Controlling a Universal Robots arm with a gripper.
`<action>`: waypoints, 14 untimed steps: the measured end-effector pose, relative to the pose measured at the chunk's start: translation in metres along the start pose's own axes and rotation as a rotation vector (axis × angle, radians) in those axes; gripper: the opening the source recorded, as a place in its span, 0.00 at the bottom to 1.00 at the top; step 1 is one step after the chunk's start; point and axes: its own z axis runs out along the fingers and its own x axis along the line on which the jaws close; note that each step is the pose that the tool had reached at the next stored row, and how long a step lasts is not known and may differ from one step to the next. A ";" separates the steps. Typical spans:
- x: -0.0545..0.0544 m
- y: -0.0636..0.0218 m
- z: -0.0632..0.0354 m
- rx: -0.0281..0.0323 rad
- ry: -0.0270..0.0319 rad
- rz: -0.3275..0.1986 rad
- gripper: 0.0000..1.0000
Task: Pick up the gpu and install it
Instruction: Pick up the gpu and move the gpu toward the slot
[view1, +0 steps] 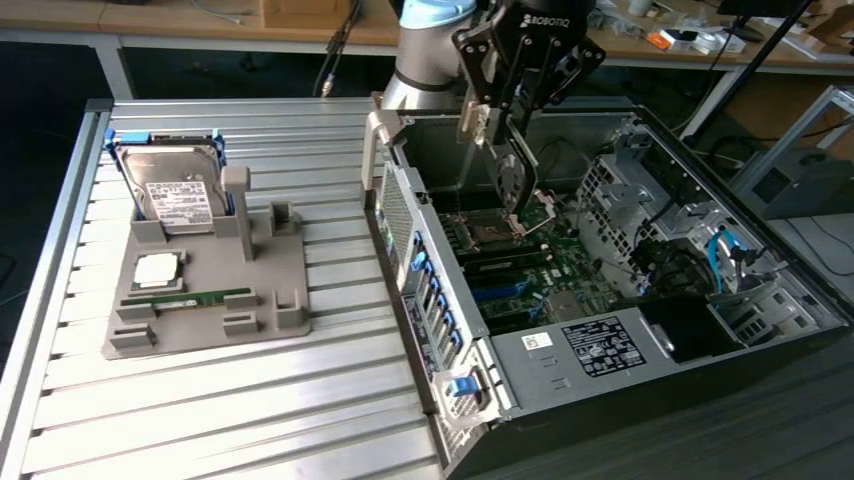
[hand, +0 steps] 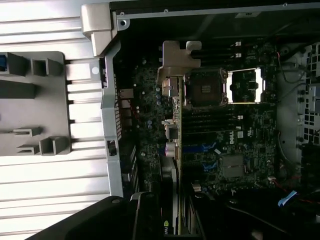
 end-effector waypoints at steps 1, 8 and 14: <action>-0.002 0.0002 0.0002 0.0003 0.0001 0.000 0.27; -0.022 0.0019 0.0038 0.0019 0.0011 0.000 0.27; -0.034 0.0030 0.0081 0.0044 0.0014 0.000 0.27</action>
